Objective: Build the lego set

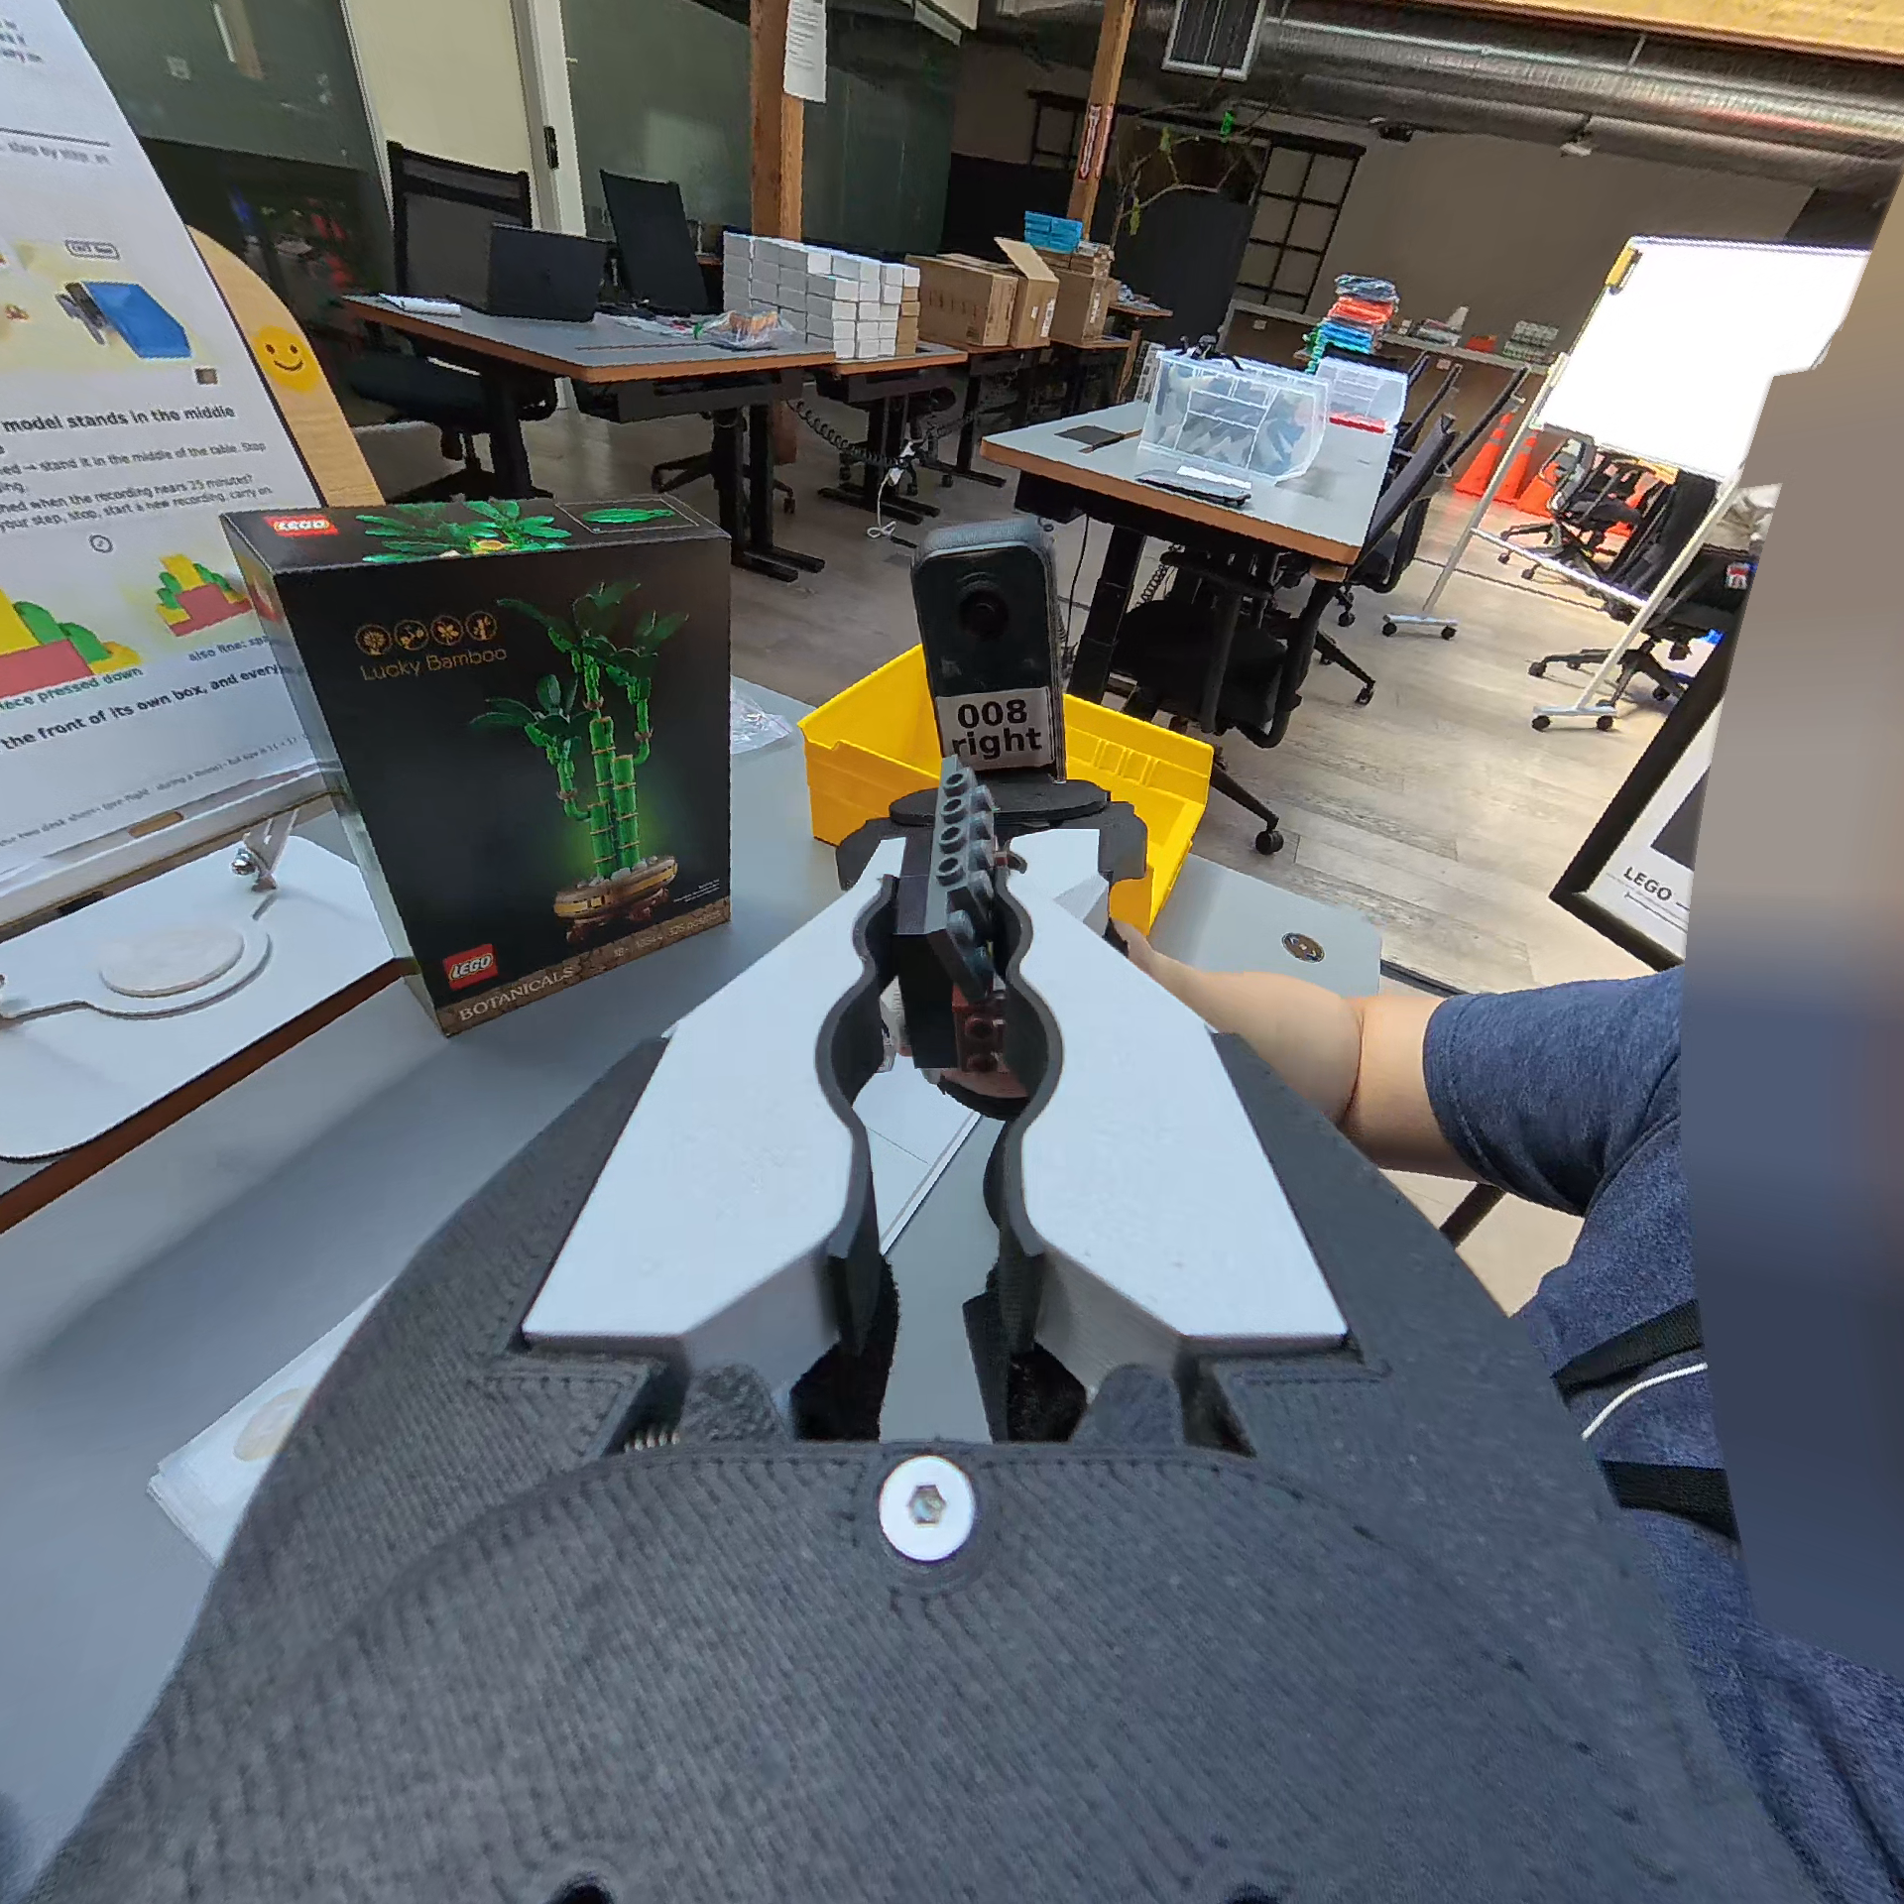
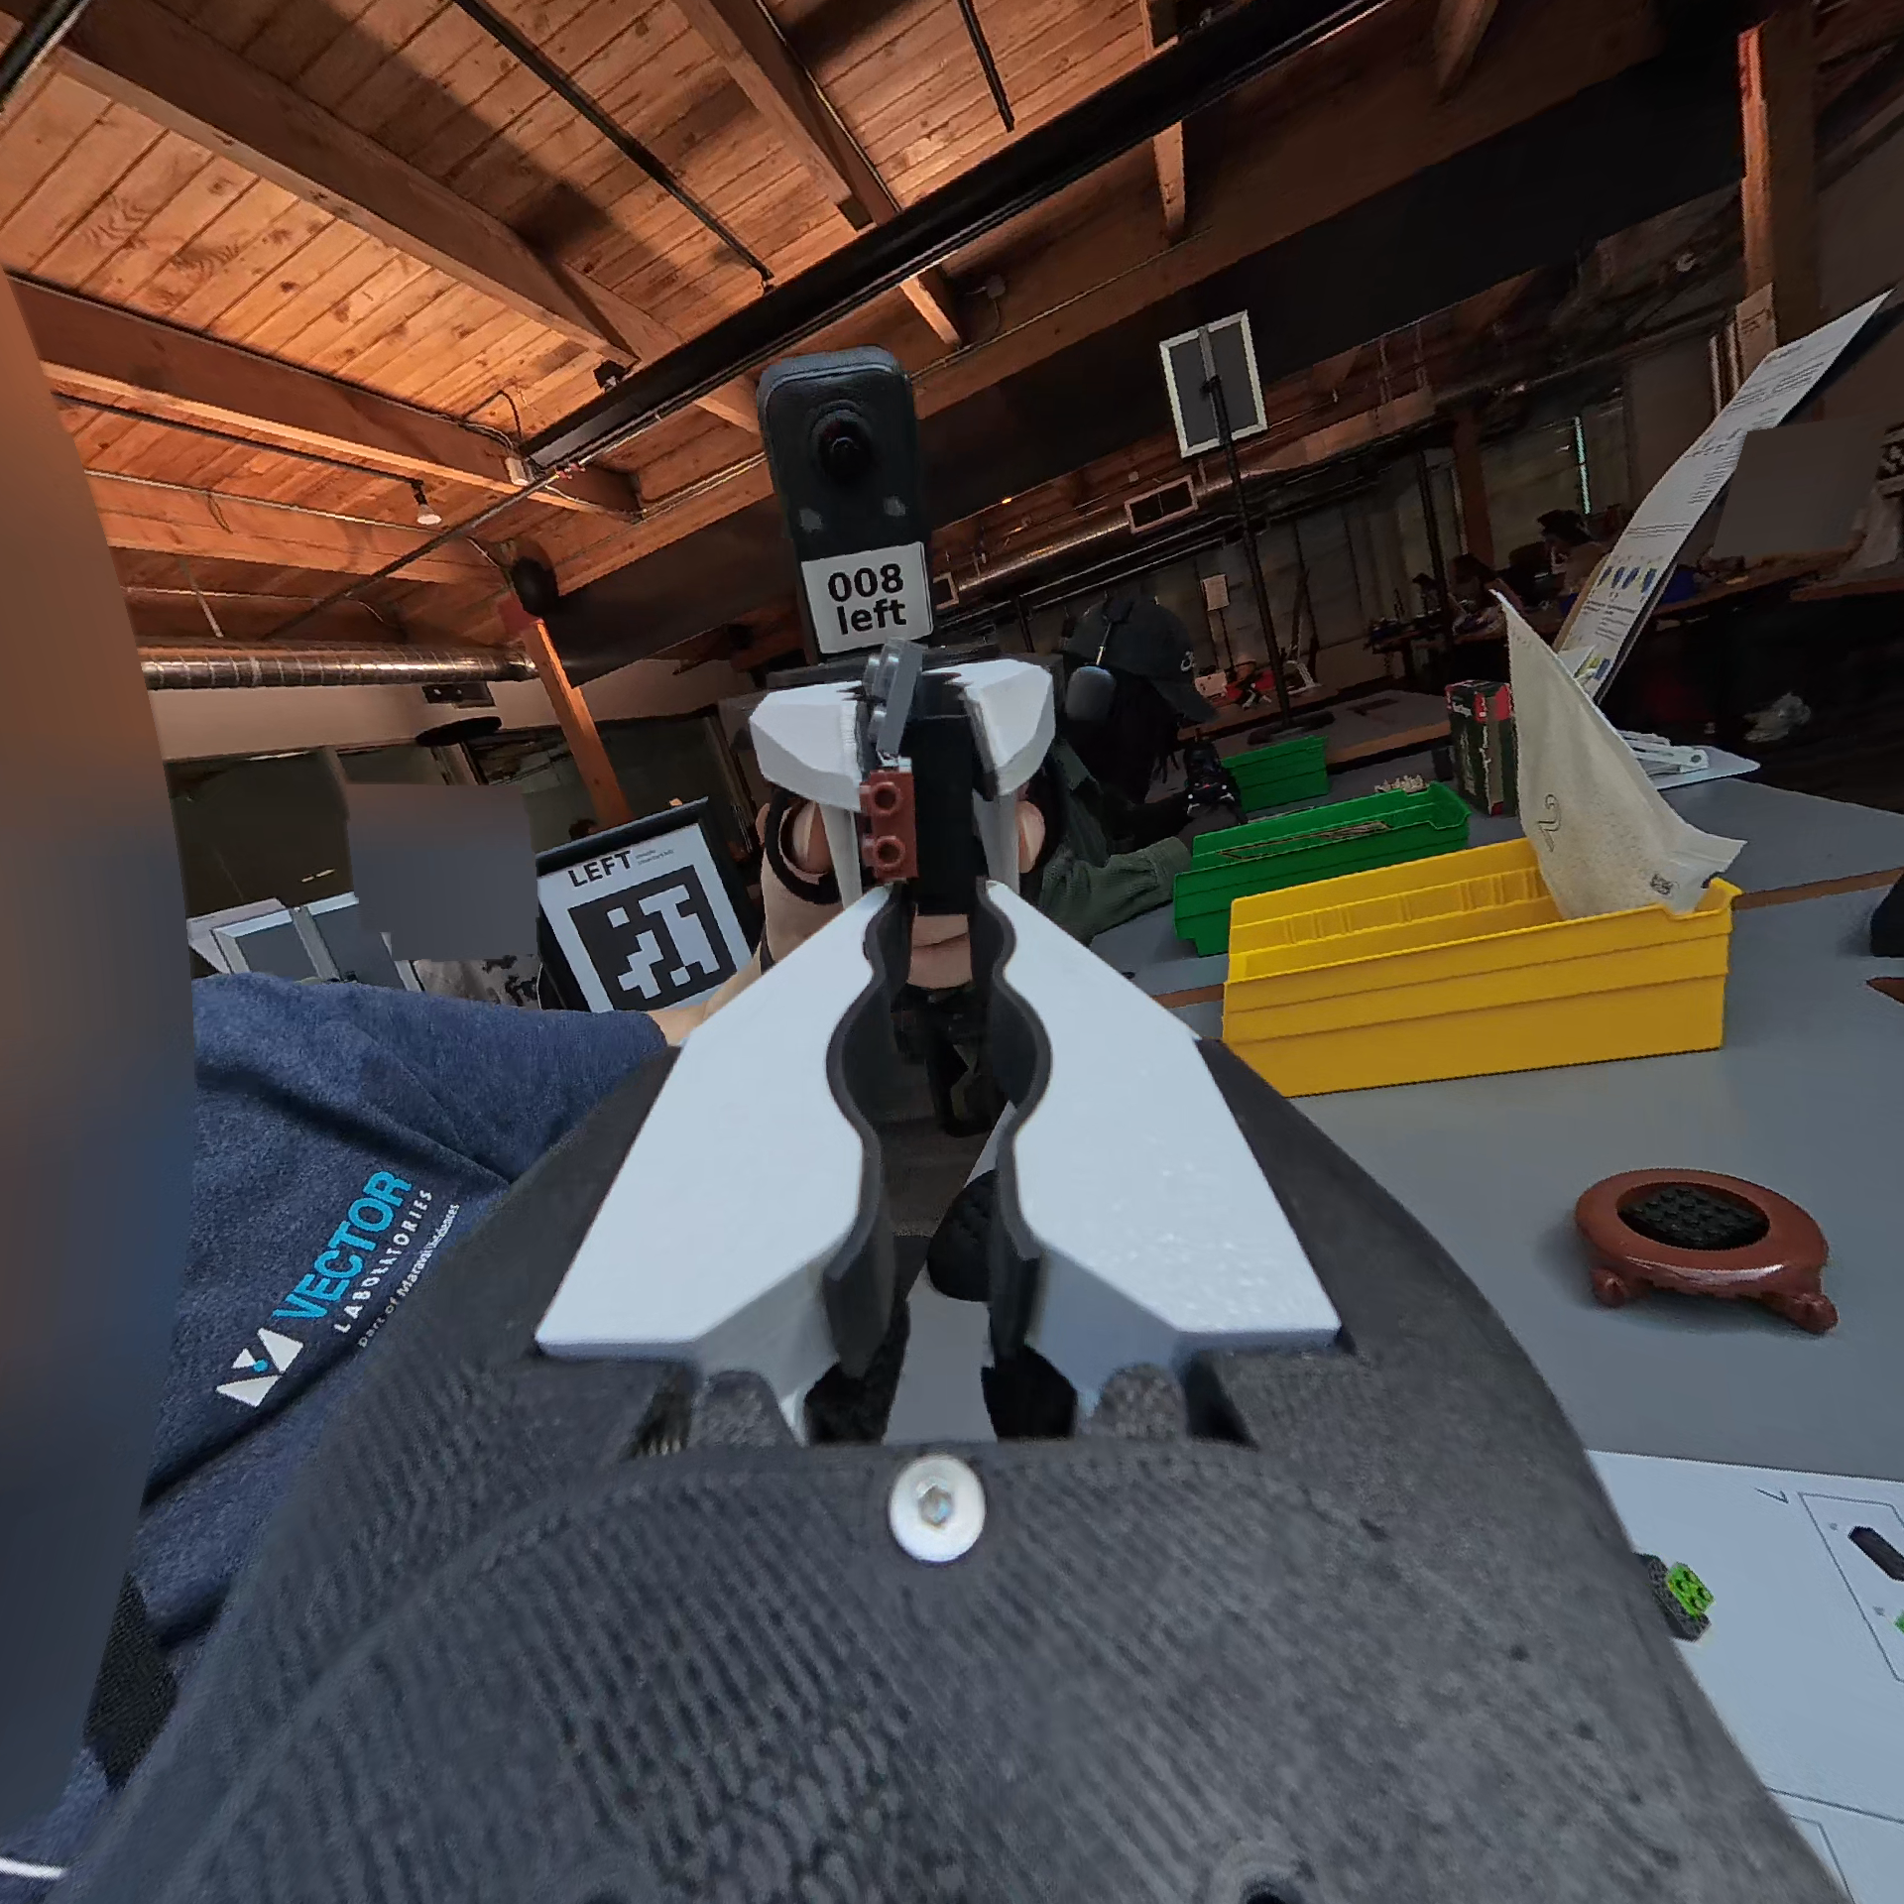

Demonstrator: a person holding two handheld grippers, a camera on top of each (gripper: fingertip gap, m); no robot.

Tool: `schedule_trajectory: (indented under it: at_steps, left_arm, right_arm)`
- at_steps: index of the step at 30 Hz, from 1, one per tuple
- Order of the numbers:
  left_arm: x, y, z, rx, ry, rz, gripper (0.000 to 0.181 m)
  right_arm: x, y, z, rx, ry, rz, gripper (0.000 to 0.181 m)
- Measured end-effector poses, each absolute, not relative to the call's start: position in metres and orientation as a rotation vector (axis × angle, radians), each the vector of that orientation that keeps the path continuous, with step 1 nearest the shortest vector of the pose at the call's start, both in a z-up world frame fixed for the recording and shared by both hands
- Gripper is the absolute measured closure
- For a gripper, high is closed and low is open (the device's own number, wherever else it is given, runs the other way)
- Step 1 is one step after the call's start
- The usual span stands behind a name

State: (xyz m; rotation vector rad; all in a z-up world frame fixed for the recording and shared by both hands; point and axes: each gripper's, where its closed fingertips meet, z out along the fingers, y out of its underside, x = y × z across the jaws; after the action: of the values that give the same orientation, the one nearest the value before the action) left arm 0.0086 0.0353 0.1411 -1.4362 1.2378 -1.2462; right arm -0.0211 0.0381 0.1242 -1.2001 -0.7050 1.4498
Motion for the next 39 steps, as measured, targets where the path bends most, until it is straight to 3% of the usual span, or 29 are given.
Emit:
schedule_trajectory:
  at_steps: [39]
  left_arm:
    - [0.017, 0.033, 0.142, -1.348, 1.241, -1.198, 0.155]
  right_arm:
    - [-0.005, 0.034, 0.14, -1.084, -0.679, 1.356, 0.172]
